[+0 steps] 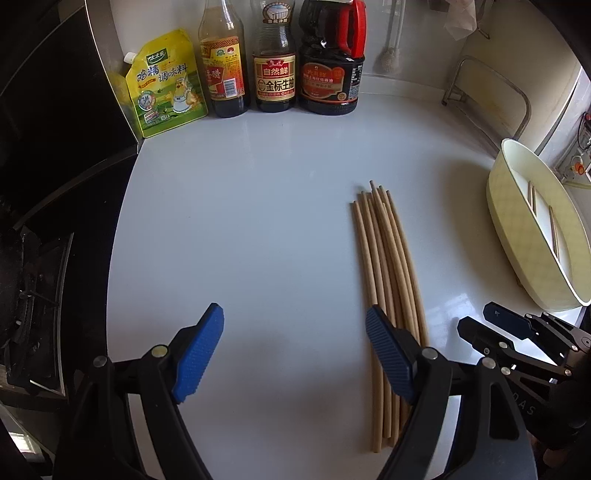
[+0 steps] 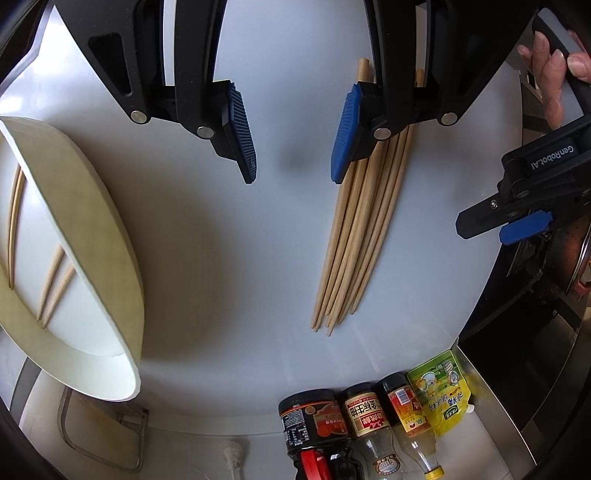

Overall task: Organize utensils
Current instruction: 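Move both tools back over the chopstick pile, then separate one chopstick from the pile with the right tool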

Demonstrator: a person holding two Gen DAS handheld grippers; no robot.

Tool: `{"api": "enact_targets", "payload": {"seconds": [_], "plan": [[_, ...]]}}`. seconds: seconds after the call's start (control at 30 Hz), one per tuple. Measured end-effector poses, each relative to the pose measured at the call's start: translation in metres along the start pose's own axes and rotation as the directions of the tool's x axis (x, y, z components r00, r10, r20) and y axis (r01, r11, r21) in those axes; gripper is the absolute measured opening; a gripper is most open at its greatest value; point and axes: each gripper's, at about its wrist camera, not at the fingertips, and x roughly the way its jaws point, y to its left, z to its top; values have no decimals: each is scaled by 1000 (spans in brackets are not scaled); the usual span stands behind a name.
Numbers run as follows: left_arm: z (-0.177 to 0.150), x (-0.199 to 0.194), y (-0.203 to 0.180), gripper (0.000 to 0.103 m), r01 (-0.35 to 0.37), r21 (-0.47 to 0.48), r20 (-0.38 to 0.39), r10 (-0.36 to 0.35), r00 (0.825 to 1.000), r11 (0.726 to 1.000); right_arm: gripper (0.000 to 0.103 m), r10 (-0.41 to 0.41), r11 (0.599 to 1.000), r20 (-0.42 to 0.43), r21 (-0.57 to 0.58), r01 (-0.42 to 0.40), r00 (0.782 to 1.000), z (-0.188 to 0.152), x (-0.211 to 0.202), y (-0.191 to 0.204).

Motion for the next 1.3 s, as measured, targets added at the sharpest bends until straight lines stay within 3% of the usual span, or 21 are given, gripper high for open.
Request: {"api": "enact_targets", "payload": {"seconds": [0.83,1.3], "plan": [[-9,10,20,78,7,-31,-18,-8,1000,1000,40,-108,989,-28,-103,105,994,-5,23,37],[-15,25,-12,78,52,11,-30,-51,998,999,38,-179,983,-1,-50,178,984,-11,13,-5]]}}
